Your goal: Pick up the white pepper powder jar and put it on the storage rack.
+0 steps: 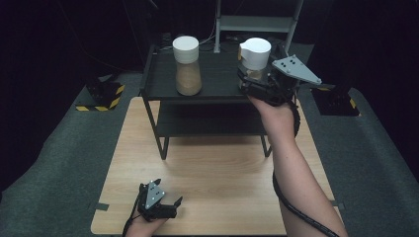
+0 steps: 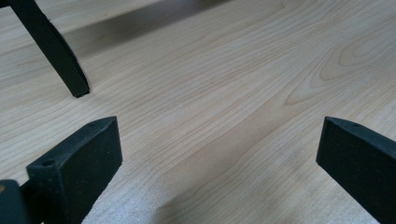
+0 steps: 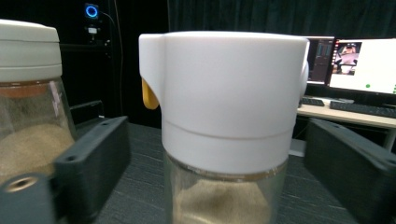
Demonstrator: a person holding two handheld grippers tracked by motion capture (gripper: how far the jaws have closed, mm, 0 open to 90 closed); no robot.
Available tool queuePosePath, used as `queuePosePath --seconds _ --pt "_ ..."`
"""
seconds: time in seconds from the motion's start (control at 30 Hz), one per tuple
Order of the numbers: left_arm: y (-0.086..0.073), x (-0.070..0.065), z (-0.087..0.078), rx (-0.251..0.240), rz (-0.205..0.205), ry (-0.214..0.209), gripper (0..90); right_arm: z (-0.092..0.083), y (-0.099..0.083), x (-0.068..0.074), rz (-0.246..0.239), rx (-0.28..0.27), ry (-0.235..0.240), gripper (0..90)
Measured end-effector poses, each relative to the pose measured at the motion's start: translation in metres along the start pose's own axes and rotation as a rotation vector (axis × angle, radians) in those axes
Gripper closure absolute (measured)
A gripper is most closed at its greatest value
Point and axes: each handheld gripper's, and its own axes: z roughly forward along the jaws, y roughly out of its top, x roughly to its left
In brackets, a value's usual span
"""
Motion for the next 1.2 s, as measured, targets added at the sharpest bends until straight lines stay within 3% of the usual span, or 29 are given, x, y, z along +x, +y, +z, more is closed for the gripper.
queuePosePath --seconds 0.23,0.63,1.2 --pt "0.000 -0.001 0.000 -0.001 -0.003 0.006 0.5 -0.009 -0.007 0.003 -0.016 -0.008 -0.010 0.0" --pt "0.000 -0.003 0.000 0.002 0.000 0.014 0.6 -0.034 -0.024 0.003 -0.019 -0.032 0.025 0.0" --pt "0.001 -0.002 0.000 0.005 0.011 0.007 0.6 -0.061 -0.058 0.002 -0.037 -0.016 0.045 0.0"
